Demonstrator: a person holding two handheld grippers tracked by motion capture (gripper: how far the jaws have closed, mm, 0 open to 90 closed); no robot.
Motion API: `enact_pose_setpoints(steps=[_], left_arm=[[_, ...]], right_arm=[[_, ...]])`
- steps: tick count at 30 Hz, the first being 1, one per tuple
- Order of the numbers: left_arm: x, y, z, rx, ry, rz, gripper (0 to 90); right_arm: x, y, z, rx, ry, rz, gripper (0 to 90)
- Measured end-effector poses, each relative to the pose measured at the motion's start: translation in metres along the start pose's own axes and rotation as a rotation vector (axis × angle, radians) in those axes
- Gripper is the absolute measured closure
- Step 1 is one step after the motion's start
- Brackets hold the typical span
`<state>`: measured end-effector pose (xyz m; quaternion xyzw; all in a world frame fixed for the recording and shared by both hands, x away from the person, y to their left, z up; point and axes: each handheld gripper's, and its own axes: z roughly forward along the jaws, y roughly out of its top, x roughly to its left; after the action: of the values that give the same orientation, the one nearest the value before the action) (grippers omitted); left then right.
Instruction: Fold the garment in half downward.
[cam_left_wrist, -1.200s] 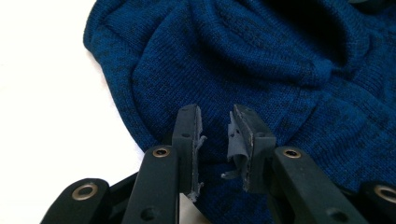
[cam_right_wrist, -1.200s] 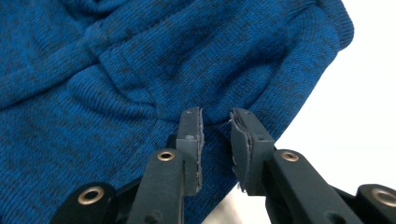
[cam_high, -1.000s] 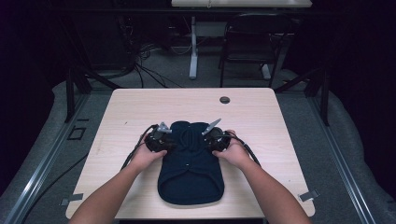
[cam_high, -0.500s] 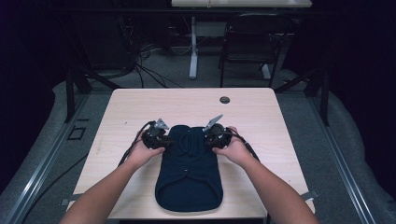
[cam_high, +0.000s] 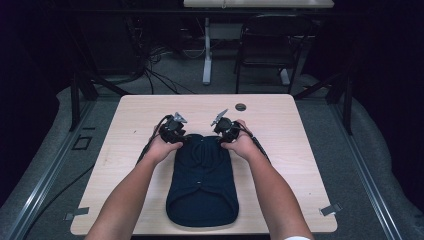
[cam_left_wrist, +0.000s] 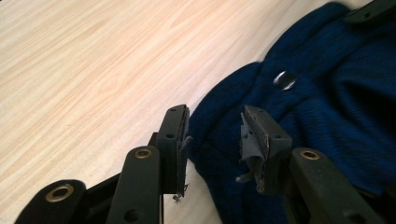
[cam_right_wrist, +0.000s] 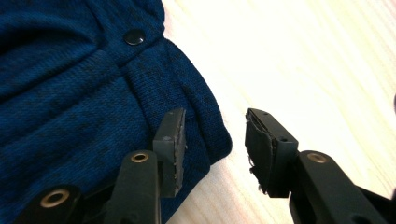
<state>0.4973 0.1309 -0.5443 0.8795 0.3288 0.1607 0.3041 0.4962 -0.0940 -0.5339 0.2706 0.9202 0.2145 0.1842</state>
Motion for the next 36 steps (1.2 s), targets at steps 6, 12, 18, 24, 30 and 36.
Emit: enact_pose_setpoints(steps=[6,12,18,24,30,36], left_arm=[[-0.001,-0.002,0.008,0.035,0.018,0.020,58.5],[0.001,-0.006,0.014,0.079,0.003,0.012,57.8],[-0.002,-0.006,0.015,0.089,-0.008,0.015,70.7],[-0.003,-0.004,0.012,0.091,-0.002,-0.011,76.9],[-0.005,-0.002,0.009,0.100,-0.008,0.001,78.9],[-0.008,-0.001,0.007,0.100,0.000,0.007,79.4]], right_arm=[[0.001,0.002,0.011,0.028,-0.007,-0.005,51.5],[0.000,-0.003,0.017,0.039,0.010,0.004,53.2],[0.002,-0.002,0.015,0.074,0.038,0.016,73.7],[0.005,-0.003,0.013,0.067,0.031,0.017,78.9],[0.005,-0.003,0.009,0.061,0.048,0.015,80.6],[0.005,-0.002,0.005,0.051,0.053,0.003,81.1]])
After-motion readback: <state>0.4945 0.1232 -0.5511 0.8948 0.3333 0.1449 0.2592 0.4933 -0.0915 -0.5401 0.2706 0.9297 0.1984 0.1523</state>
